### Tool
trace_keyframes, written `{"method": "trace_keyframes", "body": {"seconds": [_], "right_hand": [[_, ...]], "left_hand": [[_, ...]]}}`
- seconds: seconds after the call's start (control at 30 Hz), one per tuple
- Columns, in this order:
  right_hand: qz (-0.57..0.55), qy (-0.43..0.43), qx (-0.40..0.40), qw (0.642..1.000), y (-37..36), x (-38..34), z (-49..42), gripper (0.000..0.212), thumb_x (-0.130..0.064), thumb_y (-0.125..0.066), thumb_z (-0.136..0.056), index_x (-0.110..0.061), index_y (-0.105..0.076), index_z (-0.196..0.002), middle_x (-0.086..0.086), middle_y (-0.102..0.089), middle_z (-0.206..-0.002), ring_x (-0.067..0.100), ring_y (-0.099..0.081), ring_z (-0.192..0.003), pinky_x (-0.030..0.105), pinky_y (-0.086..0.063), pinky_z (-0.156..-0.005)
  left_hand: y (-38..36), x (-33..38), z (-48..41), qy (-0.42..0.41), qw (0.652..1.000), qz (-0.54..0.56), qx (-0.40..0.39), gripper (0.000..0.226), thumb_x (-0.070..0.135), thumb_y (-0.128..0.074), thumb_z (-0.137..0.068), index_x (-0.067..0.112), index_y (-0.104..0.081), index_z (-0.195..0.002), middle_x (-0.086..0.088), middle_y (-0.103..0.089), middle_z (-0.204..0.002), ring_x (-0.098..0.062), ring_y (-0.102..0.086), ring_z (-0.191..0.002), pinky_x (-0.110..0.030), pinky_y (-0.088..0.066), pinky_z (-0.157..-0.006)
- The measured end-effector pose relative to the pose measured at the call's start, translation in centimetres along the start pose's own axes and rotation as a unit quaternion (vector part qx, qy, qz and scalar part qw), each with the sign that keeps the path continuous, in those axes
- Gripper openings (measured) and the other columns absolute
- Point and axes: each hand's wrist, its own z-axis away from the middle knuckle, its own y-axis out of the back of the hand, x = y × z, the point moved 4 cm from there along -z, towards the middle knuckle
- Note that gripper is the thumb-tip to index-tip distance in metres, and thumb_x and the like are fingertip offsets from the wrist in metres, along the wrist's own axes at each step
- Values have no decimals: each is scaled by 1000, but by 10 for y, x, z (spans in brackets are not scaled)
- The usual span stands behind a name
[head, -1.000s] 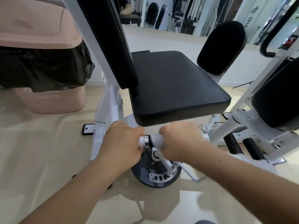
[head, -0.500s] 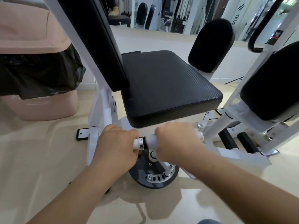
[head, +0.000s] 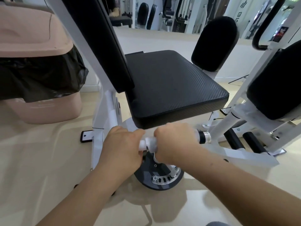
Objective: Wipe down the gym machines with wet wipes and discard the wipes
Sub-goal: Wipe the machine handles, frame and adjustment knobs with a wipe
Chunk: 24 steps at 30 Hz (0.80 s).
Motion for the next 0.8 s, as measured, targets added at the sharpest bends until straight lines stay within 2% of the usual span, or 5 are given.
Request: {"method": "trace_keyframes", "body": {"seconds": [0.17, 0.43, 0.6, 0.7, 0.8], "right_hand": [[-7, 77, 80, 994, 0, -15, 3, 14, -33, -62, -89, -26, -57, -100, -6, -50, -78, 22, -49, -69, 33, -39, -68], [29, -49, -113, 992, 7, 62, 10, 17, -38, -61, -78, -25, -59, -90, -7, -62, -78, 12, -57, -66, 26, -46, -58], [6, 0, 7, 1000, 4, 0, 5, 18, -37, -63, -81, -28, -63, -96, -7, -54, -75, 20, -57, -70, 30, -40, -62], [-19, 21, 67, 997, 2, -26, 2, 16, -38, -62, -88, -27, -61, -99, -6, -51, -76, 21, -50, -66, 30, -37, -59], [-6, 85, 78, 993, 2, -18, 3, 13, -36, -62, -90, -25, -57, -95, -5, -52, -77, 21, -55, -70, 31, -38, -64]], "left_hand": [[3, -5, 1, 14, 998, 26, -50, 49, 23, -62, -83, 39, -54, -128, 10, -47, -80, -17, -40, -96, -29, -33, -72], [-1, -7, 4, -7, 999, 42, -23, 39, 20, -62, -84, 31, -63, -122, 11, -43, -73, -18, -40, -92, -33, -46, -87], [-5, -8, 1, -22, 999, 26, 7, 41, 23, -72, -71, 30, -68, -111, 8, -52, -67, -23, -47, -80, -34, -45, -74], [-9, -12, -1, -26, 999, 36, 8, 46, 28, -79, -60, 35, -65, -103, 16, -36, -59, -18, -41, -70, -31, -36, -61], [-9, -12, 1, -25, 999, 20, 1, 56, 35, -80, -67, 40, -59, -120, 15, -49, -70, -17, -44, -81, -30, -36, -65]]}}
